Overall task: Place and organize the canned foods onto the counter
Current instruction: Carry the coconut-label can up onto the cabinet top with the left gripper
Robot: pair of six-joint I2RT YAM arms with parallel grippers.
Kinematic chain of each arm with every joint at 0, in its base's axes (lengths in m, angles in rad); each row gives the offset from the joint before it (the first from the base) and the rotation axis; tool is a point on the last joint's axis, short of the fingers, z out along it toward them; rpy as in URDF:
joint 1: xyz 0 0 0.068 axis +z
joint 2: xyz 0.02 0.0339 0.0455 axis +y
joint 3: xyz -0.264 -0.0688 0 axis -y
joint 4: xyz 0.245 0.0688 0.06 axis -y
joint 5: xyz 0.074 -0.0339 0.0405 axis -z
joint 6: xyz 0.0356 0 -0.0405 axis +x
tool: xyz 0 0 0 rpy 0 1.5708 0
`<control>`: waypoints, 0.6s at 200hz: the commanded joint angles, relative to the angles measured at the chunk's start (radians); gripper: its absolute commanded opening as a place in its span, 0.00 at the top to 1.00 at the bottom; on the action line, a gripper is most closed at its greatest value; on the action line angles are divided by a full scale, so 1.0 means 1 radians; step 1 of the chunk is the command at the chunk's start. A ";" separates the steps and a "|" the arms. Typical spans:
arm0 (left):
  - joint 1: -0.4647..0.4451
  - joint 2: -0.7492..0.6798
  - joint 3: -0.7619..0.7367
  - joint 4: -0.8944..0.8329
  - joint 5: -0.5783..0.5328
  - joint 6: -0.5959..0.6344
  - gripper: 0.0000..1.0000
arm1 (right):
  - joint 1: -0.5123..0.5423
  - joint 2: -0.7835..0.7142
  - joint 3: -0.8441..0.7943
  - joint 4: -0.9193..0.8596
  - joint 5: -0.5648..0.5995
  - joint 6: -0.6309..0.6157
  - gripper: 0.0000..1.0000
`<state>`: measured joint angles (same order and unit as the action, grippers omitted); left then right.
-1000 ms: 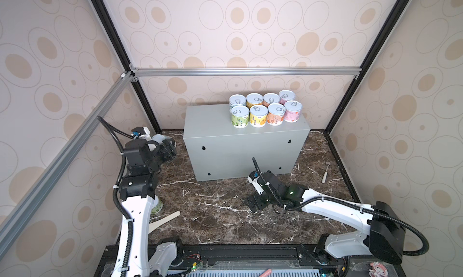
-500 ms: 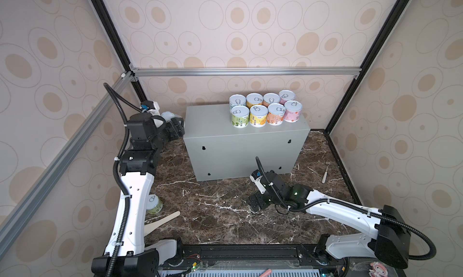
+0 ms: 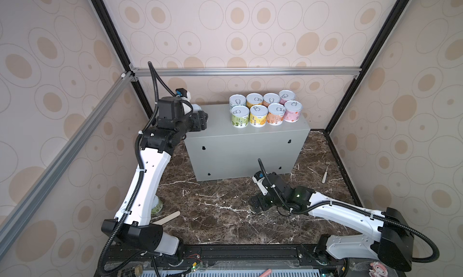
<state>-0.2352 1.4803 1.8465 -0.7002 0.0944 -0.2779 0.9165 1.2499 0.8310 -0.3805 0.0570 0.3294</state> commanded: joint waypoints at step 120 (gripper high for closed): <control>-0.131 0.145 0.183 -0.086 -0.161 0.127 0.41 | 0.004 -0.028 -0.033 -0.009 0.026 0.025 0.02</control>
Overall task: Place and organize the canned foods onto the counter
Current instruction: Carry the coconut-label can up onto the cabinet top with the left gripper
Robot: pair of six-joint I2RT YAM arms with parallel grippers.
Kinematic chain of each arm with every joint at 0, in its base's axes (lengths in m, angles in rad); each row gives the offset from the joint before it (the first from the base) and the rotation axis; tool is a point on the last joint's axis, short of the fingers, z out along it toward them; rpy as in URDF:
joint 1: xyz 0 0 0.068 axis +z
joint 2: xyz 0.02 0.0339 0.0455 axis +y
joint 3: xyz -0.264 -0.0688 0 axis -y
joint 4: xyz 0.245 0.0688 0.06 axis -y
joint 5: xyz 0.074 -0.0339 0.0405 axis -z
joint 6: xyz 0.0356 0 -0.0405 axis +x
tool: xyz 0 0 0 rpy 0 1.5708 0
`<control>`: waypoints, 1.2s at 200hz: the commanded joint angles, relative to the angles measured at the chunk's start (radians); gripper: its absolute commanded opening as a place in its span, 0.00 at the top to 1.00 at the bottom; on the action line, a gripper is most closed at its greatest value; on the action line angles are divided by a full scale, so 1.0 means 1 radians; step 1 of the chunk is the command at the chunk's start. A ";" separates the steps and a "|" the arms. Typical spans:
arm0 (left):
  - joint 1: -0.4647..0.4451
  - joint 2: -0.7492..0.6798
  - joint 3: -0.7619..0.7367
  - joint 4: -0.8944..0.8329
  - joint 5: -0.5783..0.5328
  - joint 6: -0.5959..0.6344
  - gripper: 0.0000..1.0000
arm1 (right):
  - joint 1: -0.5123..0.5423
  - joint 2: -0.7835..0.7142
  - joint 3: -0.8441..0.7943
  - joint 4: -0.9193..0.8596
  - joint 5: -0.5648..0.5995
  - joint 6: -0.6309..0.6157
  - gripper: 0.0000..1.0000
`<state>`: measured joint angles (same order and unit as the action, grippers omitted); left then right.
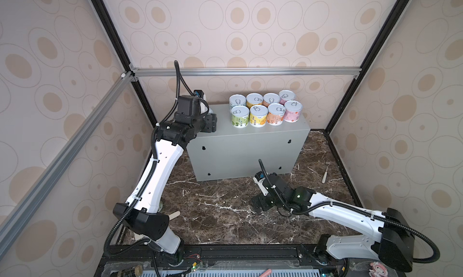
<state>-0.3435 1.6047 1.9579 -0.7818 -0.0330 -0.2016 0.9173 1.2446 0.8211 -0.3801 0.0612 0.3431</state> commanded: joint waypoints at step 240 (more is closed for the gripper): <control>-0.064 -0.188 -0.041 0.096 -0.012 0.080 0.16 | 0.003 -0.219 0.054 -0.160 0.150 -0.025 0.01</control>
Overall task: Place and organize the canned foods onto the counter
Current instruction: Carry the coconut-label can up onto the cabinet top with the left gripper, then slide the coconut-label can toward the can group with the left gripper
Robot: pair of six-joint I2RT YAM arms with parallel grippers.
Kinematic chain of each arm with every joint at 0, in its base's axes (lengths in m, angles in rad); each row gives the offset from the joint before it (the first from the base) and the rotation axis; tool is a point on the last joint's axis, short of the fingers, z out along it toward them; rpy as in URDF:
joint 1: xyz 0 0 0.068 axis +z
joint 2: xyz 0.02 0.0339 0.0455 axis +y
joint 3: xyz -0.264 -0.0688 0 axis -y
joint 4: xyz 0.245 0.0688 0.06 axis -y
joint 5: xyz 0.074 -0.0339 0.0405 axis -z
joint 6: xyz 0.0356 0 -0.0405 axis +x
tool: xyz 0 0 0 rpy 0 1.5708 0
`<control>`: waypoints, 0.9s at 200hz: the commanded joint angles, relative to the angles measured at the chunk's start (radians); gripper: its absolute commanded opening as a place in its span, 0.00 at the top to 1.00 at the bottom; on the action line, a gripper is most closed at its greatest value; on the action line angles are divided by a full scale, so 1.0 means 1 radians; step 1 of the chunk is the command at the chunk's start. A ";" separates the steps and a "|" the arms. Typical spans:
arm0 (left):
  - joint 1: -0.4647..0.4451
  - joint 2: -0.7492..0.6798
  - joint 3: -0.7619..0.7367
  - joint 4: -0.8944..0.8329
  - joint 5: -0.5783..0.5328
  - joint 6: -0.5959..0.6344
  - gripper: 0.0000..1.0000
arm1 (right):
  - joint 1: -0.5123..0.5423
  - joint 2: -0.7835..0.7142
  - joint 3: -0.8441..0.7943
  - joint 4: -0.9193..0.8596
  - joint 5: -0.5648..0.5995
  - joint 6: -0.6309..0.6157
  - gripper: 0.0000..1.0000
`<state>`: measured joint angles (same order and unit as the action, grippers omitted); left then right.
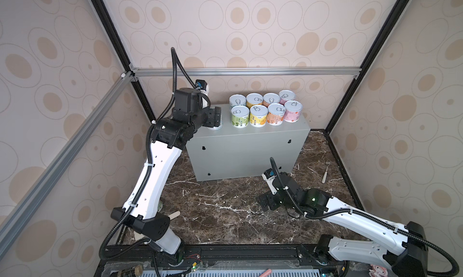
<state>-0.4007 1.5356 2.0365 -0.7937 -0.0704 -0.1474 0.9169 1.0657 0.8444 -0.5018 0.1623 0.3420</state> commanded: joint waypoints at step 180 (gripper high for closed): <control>0.076 -0.302 -0.607 0.467 0.214 0.018 0.43 | 0.002 -0.176 -0.013 -0.056 0.041 -0.047 0.01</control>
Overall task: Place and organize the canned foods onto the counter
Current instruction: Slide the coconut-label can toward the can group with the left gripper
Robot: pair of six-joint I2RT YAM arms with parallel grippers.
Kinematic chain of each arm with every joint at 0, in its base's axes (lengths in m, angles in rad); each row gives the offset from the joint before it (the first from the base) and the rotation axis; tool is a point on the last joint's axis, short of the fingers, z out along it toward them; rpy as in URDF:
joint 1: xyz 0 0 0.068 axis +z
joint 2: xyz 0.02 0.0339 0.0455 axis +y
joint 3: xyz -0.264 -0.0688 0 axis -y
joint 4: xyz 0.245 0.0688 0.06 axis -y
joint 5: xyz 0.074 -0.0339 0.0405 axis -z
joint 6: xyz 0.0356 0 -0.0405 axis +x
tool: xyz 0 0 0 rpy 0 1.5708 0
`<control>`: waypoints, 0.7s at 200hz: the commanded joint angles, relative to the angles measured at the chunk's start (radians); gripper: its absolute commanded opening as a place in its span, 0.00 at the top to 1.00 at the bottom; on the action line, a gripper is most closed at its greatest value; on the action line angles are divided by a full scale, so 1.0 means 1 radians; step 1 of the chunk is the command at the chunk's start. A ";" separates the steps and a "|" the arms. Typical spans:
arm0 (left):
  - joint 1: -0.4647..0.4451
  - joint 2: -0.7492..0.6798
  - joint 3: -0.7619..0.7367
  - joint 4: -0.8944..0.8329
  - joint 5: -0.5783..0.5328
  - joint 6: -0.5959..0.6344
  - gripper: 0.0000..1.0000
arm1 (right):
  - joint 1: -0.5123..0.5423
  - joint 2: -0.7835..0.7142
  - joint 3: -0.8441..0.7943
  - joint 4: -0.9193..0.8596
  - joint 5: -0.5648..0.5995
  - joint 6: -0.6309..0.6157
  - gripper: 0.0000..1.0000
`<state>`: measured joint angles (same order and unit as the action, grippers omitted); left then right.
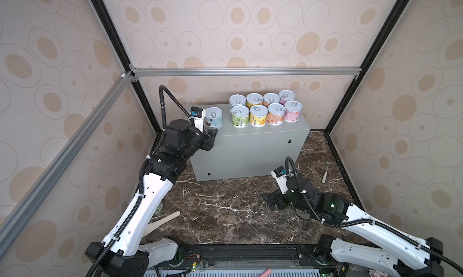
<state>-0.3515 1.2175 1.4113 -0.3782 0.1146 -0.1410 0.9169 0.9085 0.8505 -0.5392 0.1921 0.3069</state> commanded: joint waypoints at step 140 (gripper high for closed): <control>0.111 0.145 0.053 0.145 0.138 0.012 0.53 | 0.002 0.087 0.020 0.045 -0.040 -0.059 0.00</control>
<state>-0.2539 1.3468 1.4200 -0.2722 0.2310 -0.1402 0.9169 0.9775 0.8375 -0.5182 0.1680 0.2771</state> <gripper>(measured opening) 0.482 0.998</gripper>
